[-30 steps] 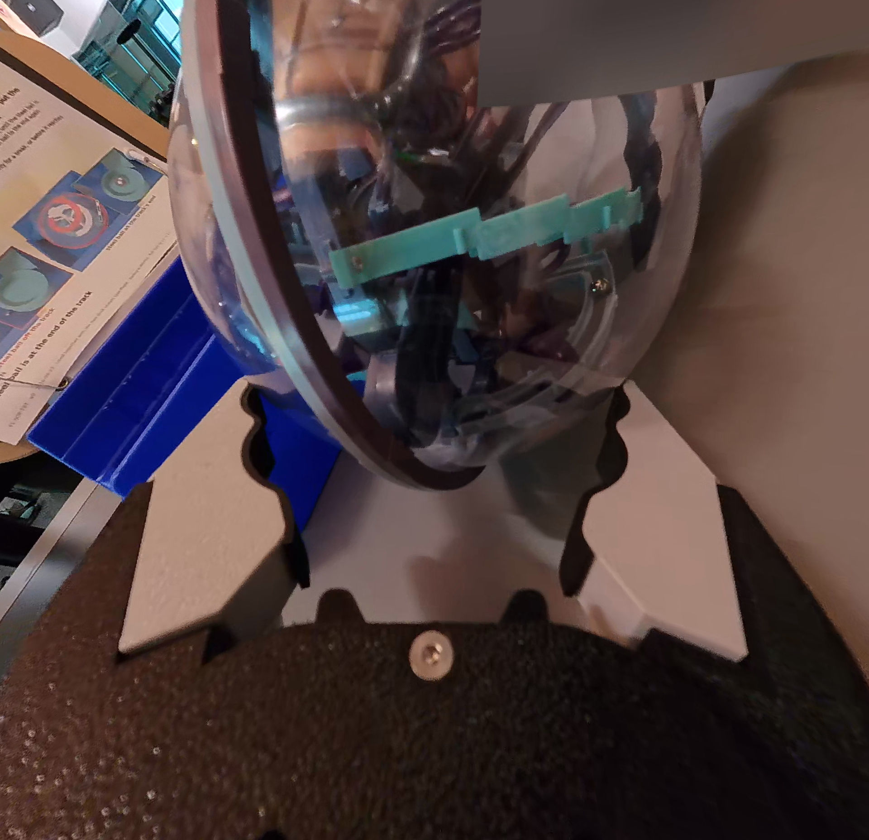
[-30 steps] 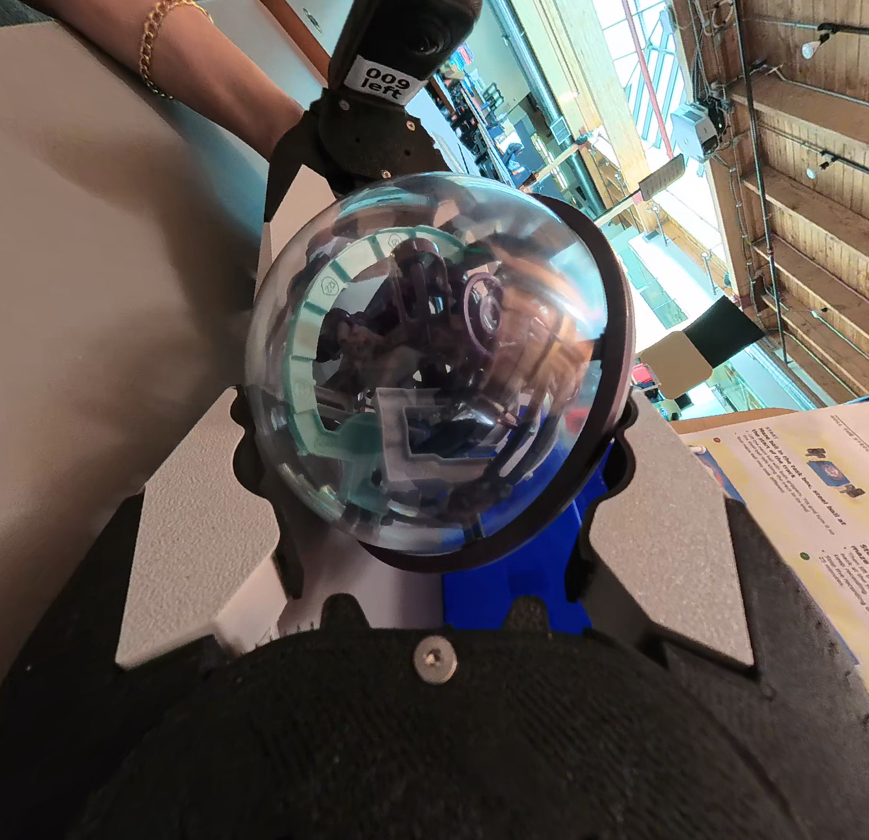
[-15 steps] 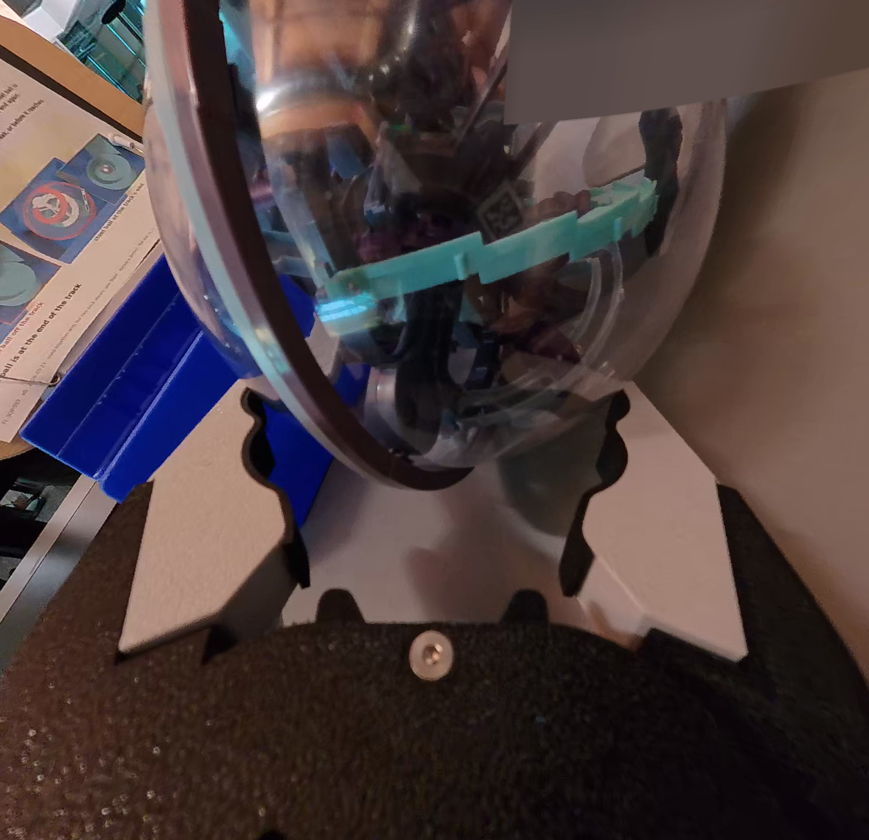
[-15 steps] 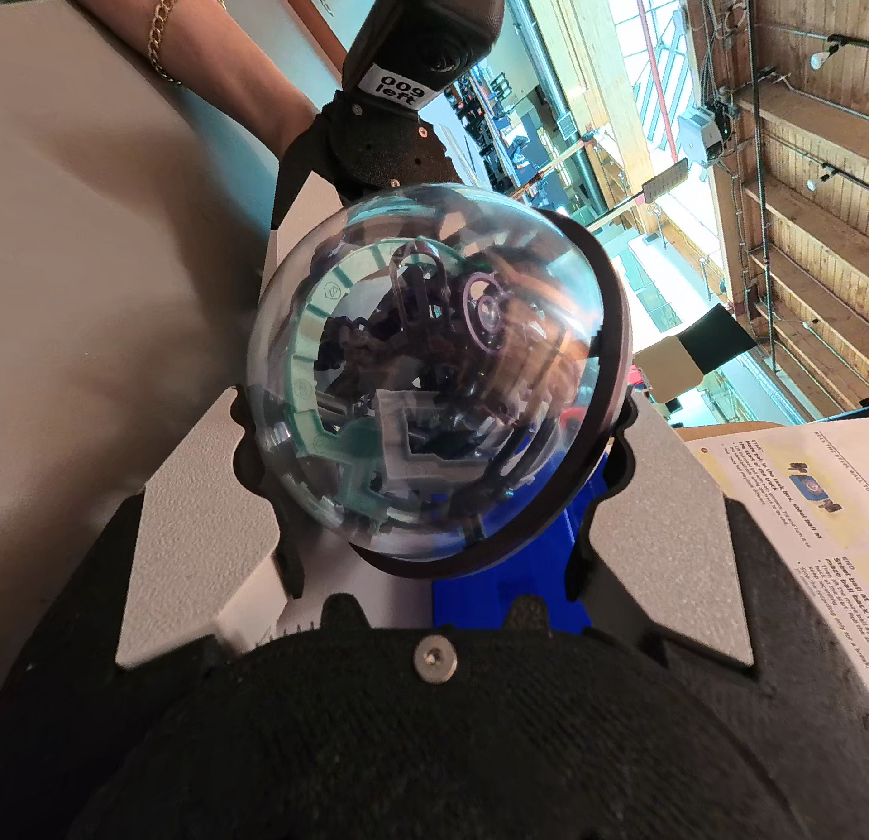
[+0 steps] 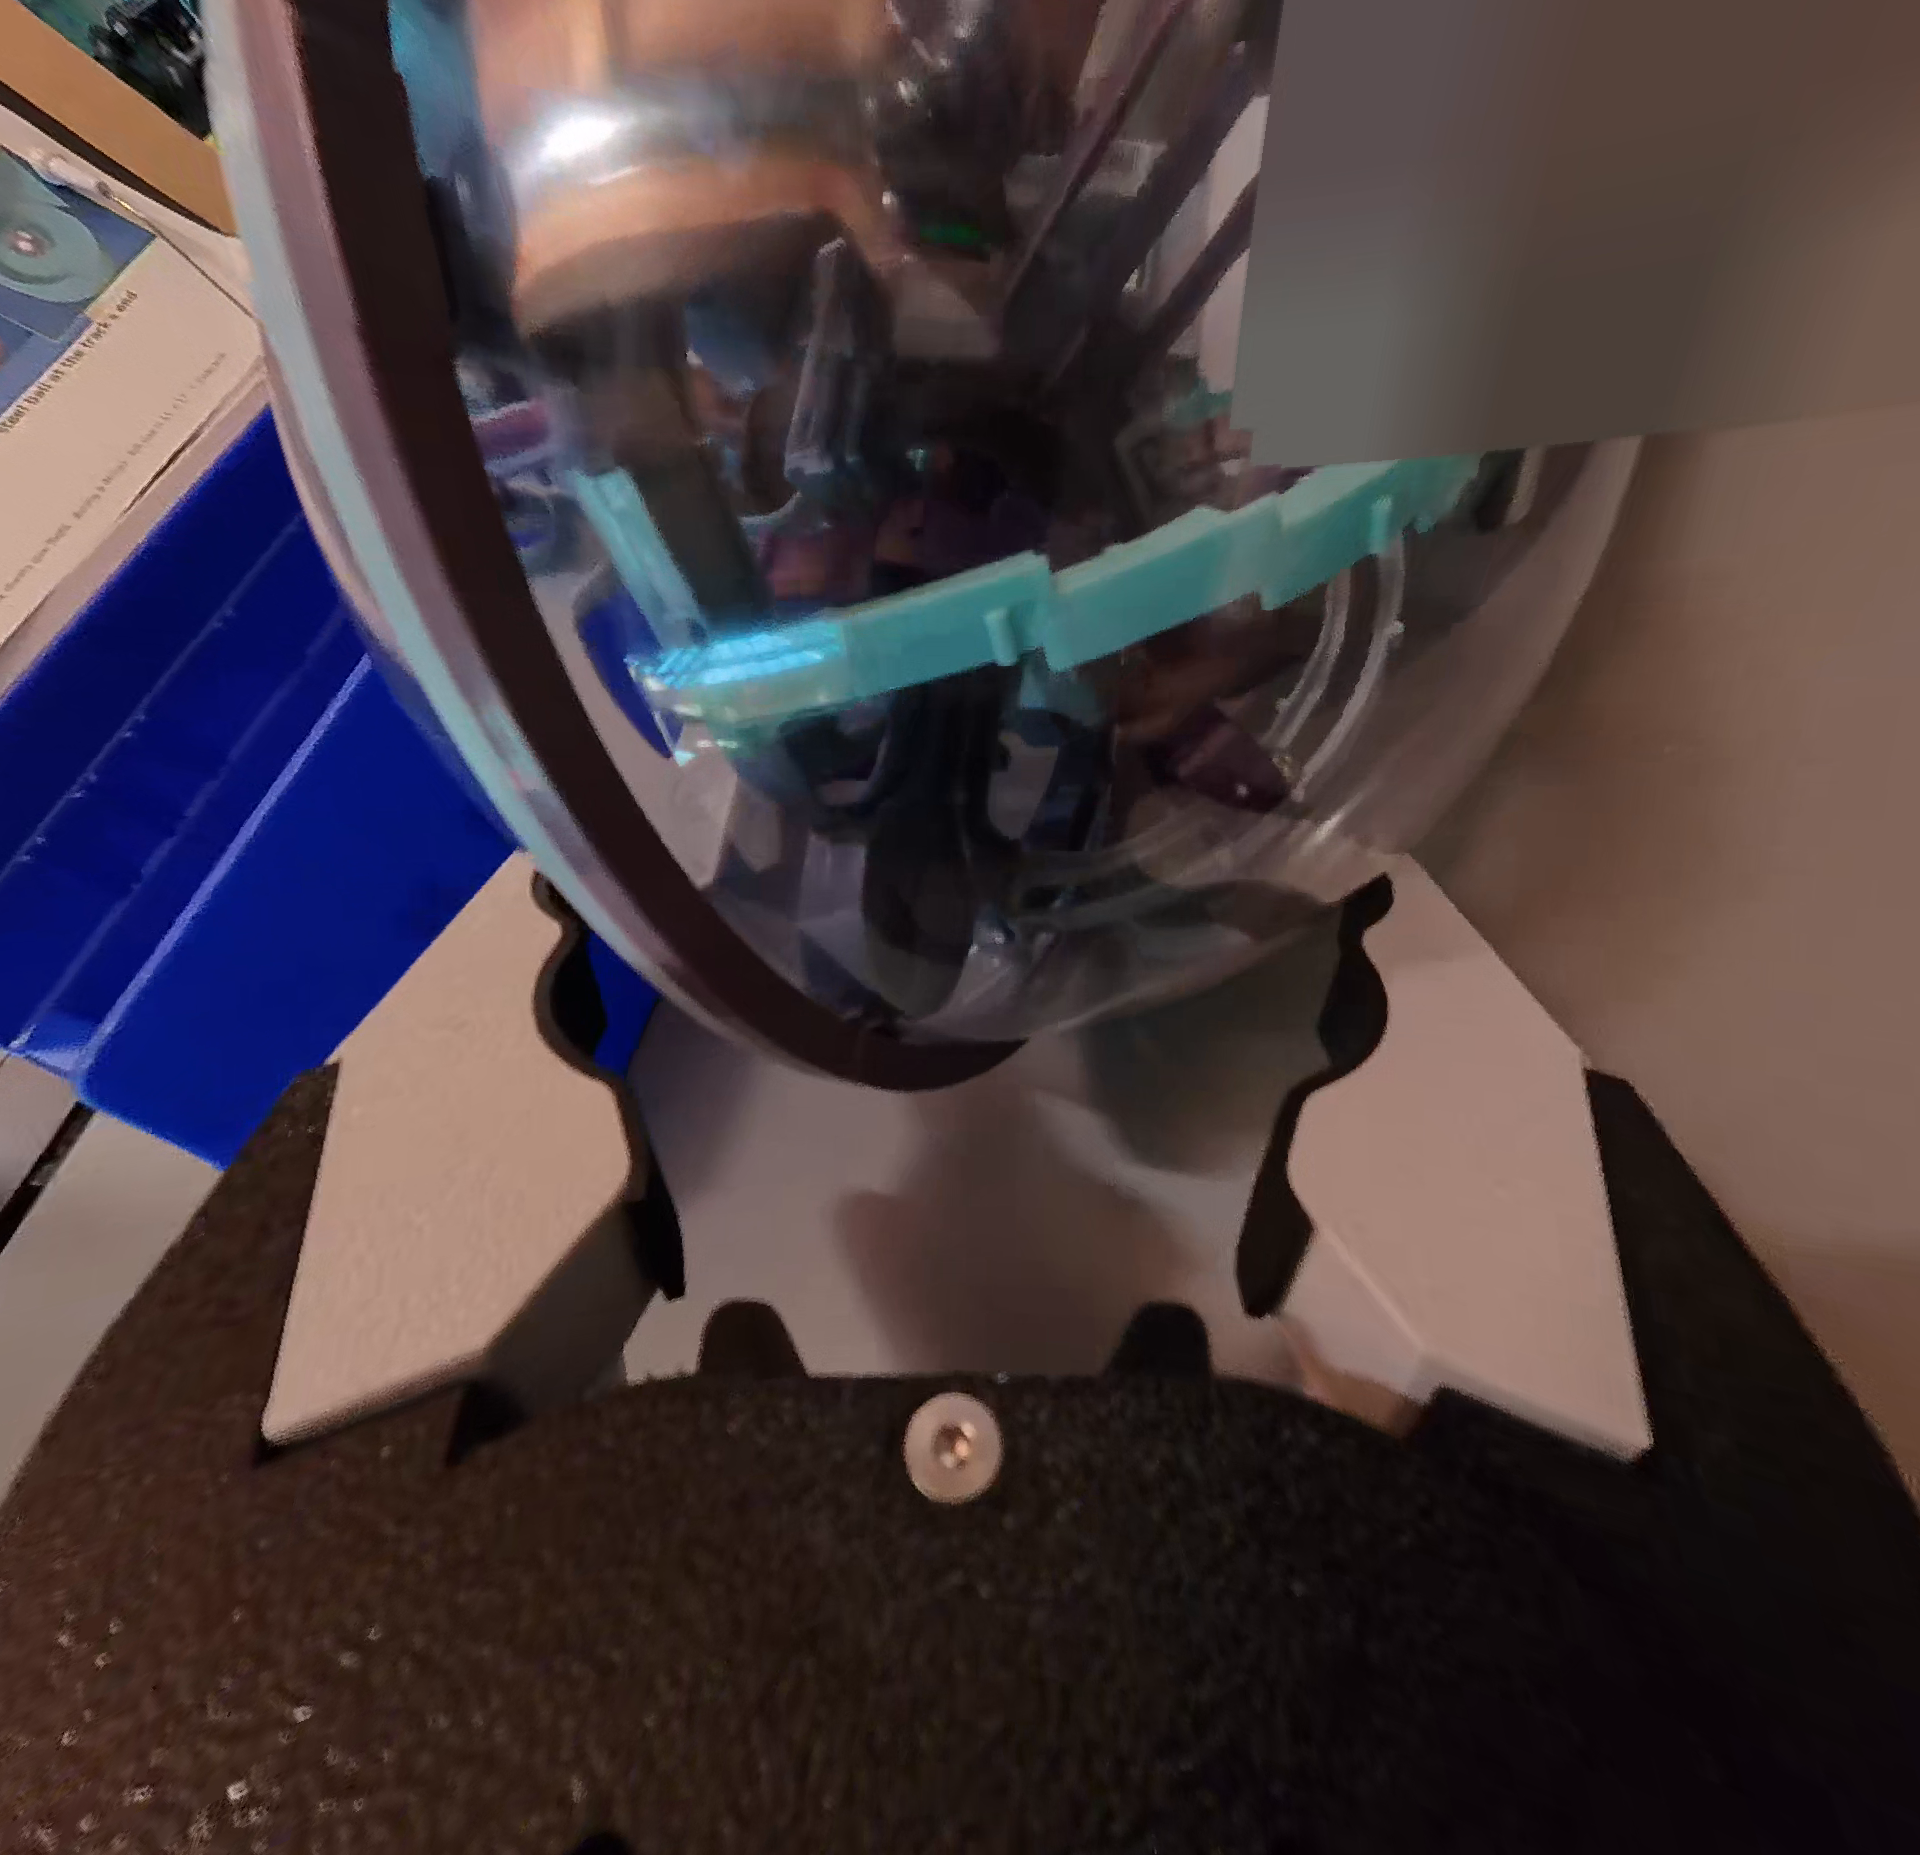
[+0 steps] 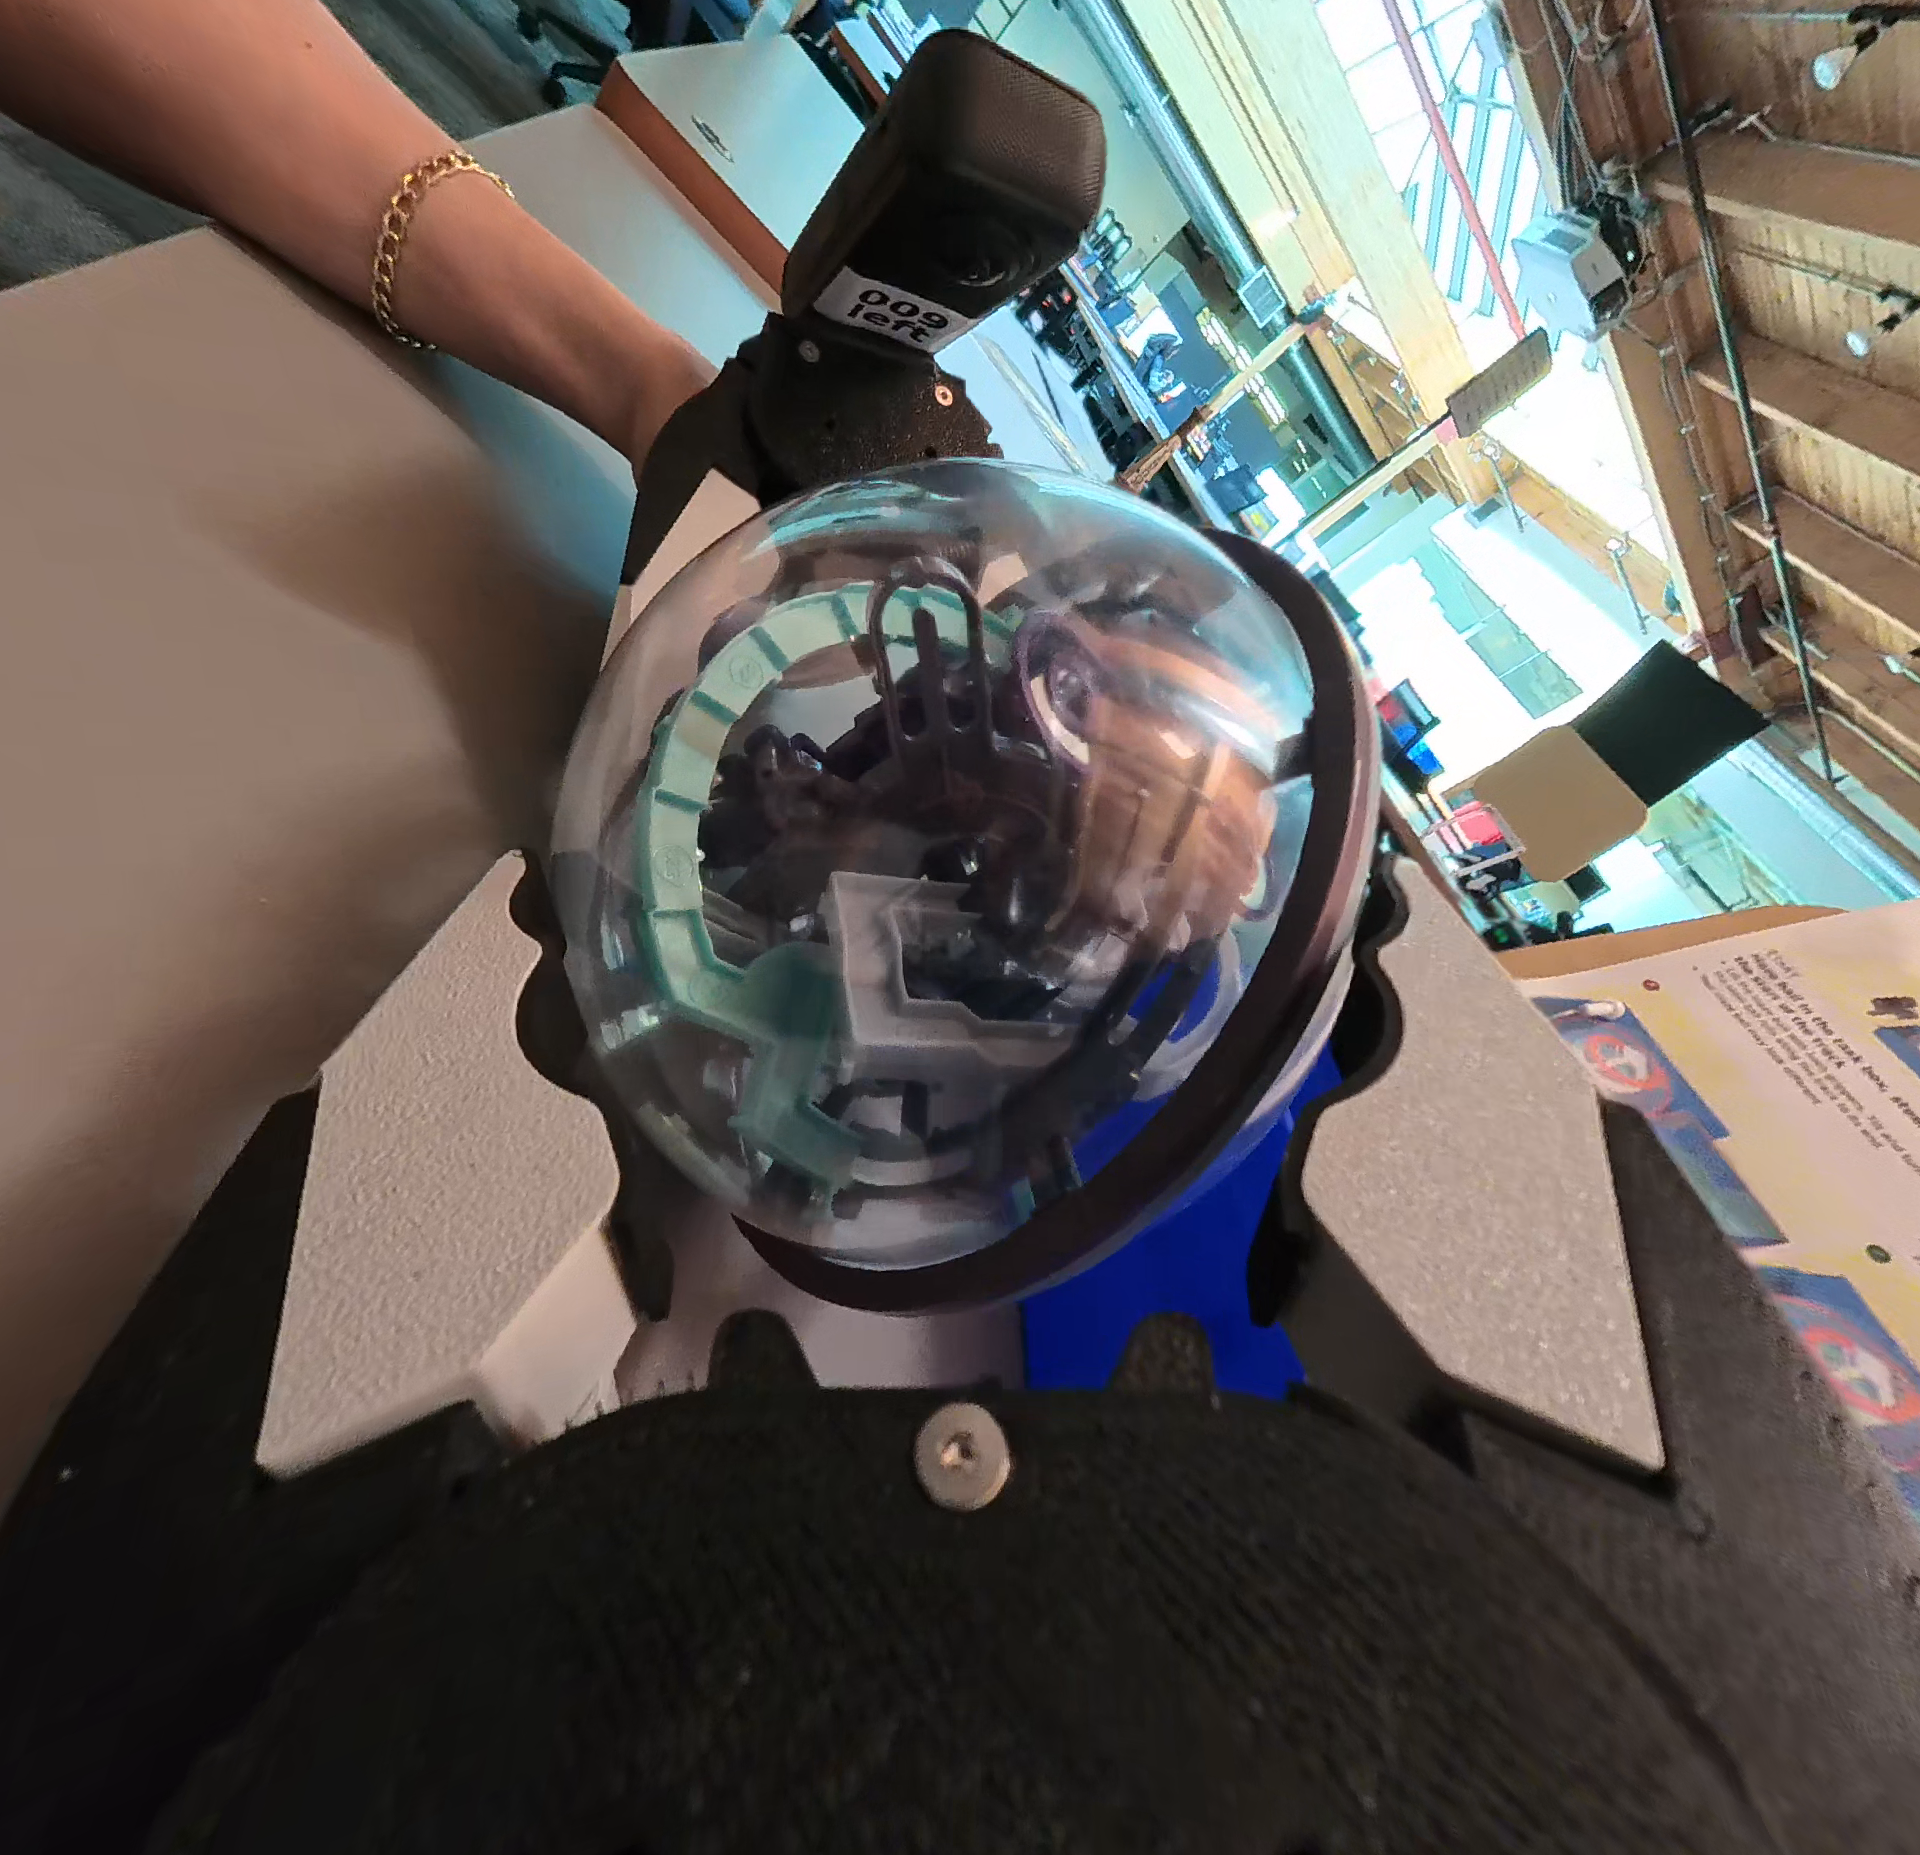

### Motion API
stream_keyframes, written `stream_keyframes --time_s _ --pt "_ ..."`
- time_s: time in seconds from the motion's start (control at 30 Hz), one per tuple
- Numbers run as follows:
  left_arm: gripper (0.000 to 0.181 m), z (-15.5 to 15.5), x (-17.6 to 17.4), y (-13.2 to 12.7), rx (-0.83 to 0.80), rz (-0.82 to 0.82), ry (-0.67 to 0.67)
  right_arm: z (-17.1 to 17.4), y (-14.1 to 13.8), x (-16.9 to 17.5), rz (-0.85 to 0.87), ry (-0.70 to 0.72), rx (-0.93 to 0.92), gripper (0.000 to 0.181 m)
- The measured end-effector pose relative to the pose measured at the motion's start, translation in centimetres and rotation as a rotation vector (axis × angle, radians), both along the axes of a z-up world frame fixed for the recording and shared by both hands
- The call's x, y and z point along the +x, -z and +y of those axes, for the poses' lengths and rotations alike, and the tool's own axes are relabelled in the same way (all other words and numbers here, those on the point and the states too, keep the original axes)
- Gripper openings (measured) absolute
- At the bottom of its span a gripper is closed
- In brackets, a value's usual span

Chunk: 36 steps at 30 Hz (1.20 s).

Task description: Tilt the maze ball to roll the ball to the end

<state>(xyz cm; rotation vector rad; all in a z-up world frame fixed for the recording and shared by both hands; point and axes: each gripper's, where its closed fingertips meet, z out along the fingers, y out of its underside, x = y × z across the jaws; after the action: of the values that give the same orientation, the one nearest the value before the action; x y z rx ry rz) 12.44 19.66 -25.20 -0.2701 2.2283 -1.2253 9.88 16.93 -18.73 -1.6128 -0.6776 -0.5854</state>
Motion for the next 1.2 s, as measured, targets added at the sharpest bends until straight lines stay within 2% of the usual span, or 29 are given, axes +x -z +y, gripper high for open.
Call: stream_keyframes --time_s 0.63,0.9,1.2 --pt "0.138 -0.1 -0.8 -0.1 -0.080 0.161 0.034 0.0 0.0 0.5 0.212 0.017 -0.004 0.146" --pt "0.137 0.0 -0.7 -0.8 -0.109 0.110 0.028 0.0 0.1 1.1 0.268 0.046 -0.012 0.146" --pt "0.138 -0.1 -0.6 -0.4 -0.113 0.168 0.041 0.1 0.0 1.0 0.301 0.053 -0.006 0.146"
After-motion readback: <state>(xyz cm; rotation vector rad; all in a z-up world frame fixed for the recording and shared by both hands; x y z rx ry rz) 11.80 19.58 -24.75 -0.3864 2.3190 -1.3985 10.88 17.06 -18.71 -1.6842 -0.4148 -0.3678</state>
